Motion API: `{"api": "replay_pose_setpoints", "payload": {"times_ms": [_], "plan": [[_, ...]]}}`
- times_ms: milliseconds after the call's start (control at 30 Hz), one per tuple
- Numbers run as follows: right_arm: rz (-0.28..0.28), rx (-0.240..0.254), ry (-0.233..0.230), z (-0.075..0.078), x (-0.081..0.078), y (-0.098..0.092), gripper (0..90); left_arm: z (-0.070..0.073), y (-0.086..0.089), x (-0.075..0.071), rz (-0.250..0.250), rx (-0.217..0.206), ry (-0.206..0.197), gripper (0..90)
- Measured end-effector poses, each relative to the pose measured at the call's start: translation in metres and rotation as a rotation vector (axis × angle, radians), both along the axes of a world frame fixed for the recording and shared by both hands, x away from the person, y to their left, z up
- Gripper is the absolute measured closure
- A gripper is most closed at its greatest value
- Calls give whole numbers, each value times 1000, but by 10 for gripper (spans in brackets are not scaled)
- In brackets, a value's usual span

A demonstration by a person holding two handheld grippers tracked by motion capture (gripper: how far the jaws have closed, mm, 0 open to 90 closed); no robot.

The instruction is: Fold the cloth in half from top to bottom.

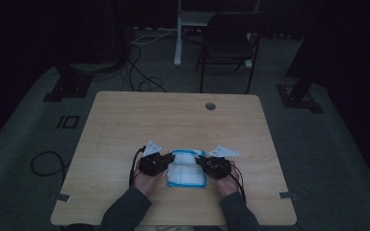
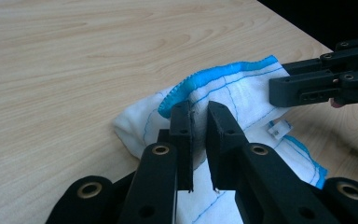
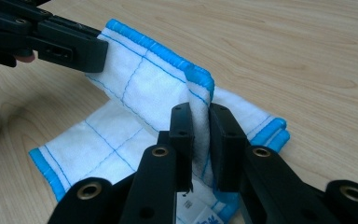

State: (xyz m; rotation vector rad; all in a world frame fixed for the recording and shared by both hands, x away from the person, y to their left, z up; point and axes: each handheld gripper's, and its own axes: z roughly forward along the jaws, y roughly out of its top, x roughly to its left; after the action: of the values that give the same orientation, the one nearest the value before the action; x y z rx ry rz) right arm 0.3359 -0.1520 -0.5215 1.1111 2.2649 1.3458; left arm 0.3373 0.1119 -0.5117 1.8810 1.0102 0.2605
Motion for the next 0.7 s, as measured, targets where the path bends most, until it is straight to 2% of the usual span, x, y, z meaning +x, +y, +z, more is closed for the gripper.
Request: {"api": "replay_pose_setpoints", "payload": {"times_ms": [400,700], "plan": [[-10,-10,2,-7,-7,0,810,5,6,-3,16,-28,-14,810],[-10,-11,2,-7,-11,0,797,12,11,9,58,-40,-27,809]]}}
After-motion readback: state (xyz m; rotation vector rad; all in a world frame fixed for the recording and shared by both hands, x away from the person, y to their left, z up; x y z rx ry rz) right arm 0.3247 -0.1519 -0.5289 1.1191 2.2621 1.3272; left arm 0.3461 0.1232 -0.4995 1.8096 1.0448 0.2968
